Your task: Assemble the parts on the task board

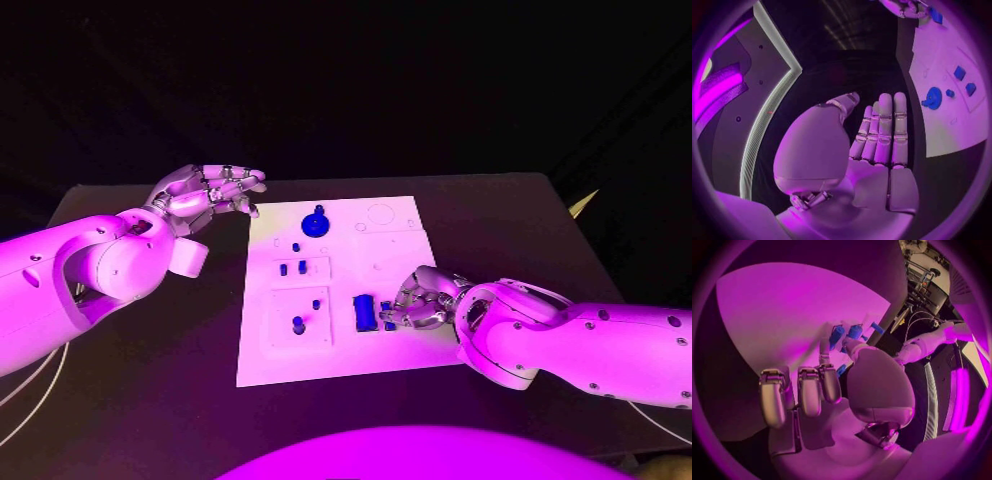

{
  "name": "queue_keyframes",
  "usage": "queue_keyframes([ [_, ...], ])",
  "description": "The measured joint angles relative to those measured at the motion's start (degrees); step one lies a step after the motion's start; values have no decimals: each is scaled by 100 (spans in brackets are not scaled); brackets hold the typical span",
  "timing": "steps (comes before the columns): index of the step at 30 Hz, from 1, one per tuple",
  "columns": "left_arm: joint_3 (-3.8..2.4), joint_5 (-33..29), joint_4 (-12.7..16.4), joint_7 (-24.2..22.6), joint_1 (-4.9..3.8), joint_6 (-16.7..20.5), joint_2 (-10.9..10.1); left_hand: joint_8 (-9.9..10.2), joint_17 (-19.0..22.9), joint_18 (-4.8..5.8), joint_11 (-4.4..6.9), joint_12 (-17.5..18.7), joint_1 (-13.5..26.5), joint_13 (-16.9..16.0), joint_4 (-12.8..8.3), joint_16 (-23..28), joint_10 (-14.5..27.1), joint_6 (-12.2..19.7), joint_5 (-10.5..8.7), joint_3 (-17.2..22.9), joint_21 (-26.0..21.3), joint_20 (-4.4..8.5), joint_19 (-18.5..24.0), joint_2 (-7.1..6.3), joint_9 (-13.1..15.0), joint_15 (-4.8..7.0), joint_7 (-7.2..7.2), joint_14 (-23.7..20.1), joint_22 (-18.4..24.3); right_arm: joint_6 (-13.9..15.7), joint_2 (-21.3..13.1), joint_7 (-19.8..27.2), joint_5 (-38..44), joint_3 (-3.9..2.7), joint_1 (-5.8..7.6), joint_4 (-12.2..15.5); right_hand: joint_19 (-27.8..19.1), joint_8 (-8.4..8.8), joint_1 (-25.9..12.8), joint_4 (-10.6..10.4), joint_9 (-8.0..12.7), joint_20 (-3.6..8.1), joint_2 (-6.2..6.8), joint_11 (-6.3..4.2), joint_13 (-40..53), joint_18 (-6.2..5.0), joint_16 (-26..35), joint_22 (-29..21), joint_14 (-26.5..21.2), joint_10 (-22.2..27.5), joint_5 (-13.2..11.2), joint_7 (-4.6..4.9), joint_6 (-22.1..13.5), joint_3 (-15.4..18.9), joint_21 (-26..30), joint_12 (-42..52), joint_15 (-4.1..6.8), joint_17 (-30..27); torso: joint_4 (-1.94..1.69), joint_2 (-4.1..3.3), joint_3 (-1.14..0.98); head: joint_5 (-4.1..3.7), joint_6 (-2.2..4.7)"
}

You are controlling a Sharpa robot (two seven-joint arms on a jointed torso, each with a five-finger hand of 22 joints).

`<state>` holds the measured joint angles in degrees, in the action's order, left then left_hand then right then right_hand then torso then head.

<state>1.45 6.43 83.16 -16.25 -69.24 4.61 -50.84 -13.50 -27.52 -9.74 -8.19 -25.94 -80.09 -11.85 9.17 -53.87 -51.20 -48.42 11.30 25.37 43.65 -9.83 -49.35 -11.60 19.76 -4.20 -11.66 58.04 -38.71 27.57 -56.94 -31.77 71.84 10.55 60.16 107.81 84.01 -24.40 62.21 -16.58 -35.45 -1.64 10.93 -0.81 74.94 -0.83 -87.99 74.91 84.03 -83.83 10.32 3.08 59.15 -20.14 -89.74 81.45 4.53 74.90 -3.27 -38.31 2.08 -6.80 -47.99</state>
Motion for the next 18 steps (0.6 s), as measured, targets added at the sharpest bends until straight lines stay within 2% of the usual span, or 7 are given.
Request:
queue_keyframes([
  [3, 1, 3, -1, 5, 0, -1, 1, 0, 0, 0, 0, 0, 0, 0, 0, 0, 0, 0, 0, 0, 0, 0, 0, 0, 0, 0, 0, 0, 0, 0, 0, 2, 0, 0, 0, -3, 0, 0, -38, -1, -6, 0, 38, 0, 0, 0, 0, 0, 0, 0, 0, 0, 0, 14, 0, 0, 0, 0, 0, 0, 0, 0, 1],
  [12, 4, 11, -2, 13, 0, -4, 1, 0, 0, 0, 0, 0, 0, 0, 0, 0, 0, 0, 0, 0, 0, 0, 0, 0, 0, 0, 0, 0, 0, -10, -66, 23, 2, 0, 0, 37, 0, -21, -34, 42, -21, 0, 41, 0, -1, 0, 0, -1, 0, 0, 0, 0, 0, 66, 0, 0, 0, 0, 0, 0, -2, 0, -12],
  [15, 5, 13, -2, 14, 0, -5, 0, 0, 0, 0, 0, 0, 0, -1, 0, 0, 0, 0, 0, 0, 0, 0, 0, 0, 2, 0, 0, 0, -1, -32, -136, 54, 2, 0, 0, 89, 0, -21, 41, 80, -25, 0, 116, 0, -1, 0, 0, -1, 0, 0, 0, 0, 0, 75, 0, 0, 0, 0, 0, 0, -3, 9, -16],
  [18, 6, 14, -2, 15, 0, -5, -4, 0, -1, 0, 0, 0, 0, -1, 0, 0, 0, 0, 0, 0, 0, 0, 0, 0, 4, 0, 0, 0, -1, -55, -192, 89, -2, 0, 0, 141, 0, -21, 54, 80, -25, 0, 130, 0, -1, 0, 0, -1, 0, 0, 0, 0, 0, 76, 0, 0, 0, 0, 0, 2, -3, 16, -18],
])
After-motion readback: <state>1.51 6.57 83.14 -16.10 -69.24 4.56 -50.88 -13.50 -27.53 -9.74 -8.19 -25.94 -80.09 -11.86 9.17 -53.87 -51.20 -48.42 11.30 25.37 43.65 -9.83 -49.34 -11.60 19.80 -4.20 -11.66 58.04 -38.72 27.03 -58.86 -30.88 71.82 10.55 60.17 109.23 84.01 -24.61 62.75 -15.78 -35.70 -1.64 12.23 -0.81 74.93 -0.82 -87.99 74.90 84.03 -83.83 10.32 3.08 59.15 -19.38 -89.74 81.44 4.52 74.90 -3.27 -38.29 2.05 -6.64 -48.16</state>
